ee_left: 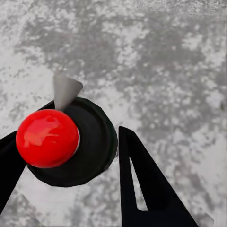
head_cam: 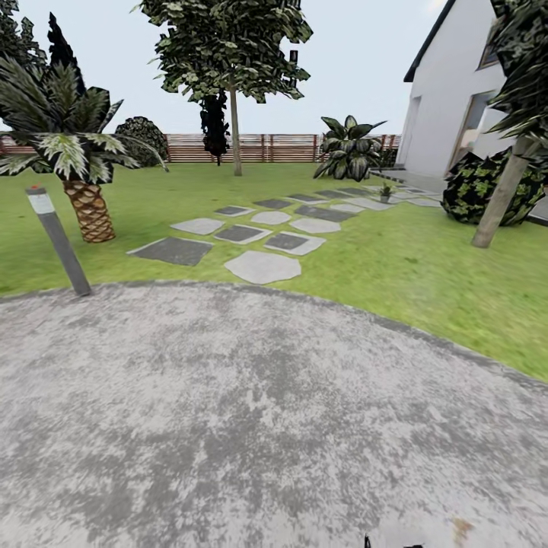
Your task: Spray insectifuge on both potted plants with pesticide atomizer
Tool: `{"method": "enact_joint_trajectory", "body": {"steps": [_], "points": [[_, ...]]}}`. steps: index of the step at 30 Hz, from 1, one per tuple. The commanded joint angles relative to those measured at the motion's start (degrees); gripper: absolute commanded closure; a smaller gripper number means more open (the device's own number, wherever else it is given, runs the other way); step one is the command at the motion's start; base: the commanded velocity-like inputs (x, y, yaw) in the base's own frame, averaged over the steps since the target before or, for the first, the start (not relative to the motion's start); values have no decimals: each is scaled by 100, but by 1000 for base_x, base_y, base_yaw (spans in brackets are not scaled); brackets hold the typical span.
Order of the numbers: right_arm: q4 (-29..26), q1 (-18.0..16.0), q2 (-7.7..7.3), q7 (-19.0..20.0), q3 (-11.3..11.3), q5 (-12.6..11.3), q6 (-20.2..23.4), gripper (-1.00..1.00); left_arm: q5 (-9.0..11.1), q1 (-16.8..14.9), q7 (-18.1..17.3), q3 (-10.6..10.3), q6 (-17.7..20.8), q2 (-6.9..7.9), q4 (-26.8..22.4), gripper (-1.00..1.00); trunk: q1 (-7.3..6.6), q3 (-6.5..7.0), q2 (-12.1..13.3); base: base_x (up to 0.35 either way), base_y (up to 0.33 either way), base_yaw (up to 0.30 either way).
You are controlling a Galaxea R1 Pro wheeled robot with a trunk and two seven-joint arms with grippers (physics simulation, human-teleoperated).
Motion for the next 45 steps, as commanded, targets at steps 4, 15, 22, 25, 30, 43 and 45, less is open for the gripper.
{"method": "enact_joint_trajectory", "body": {"steps": [4, 15, 22, 25, 30, 43, 45], "points": [[6, -4, 1, -43, 47, -8, -7, -100, 18, -1, 26, -48, -13, 0, 1, 100, 2, -5, -2, 338, 107, 0], [6, -4, 1, -39, 48, -8, -7, -100, 18, -4, 26, -48, -14, -3, 1, 100, 2, -5, -2, 338, 73, 0], [6, -4, 1, -40, 47, -8, -7, -100, 18, -5, 26, -48, -14, -9, 1, 100, 2, -5, -2, 339, 2, 0], [3, -4, 20, -37, 54, -12, -8, -100, 18, 0, 26, -48, -14, -9, 1, 100, 2, -5, -2, 338, 0, 0], [-56, -4, 18, -40, 47, -18, -28, -100, 18, -3, 26, -55, -14, -9, 1, 100, 2, -5, -2, 338, 0, 0], [-12, -4, -40, -52, 50, -15, -60, -100, 18, -3, 26, -51, -14, -9, 1, 100, 2, -5, -2, 338, 0, -18], [-12, -4, -41, -52, 50, -17, -60, -100, 18, -4, 26, -55, -14, -9, 1, 100, 2, -5, -2, 338, 0, -211]]}}
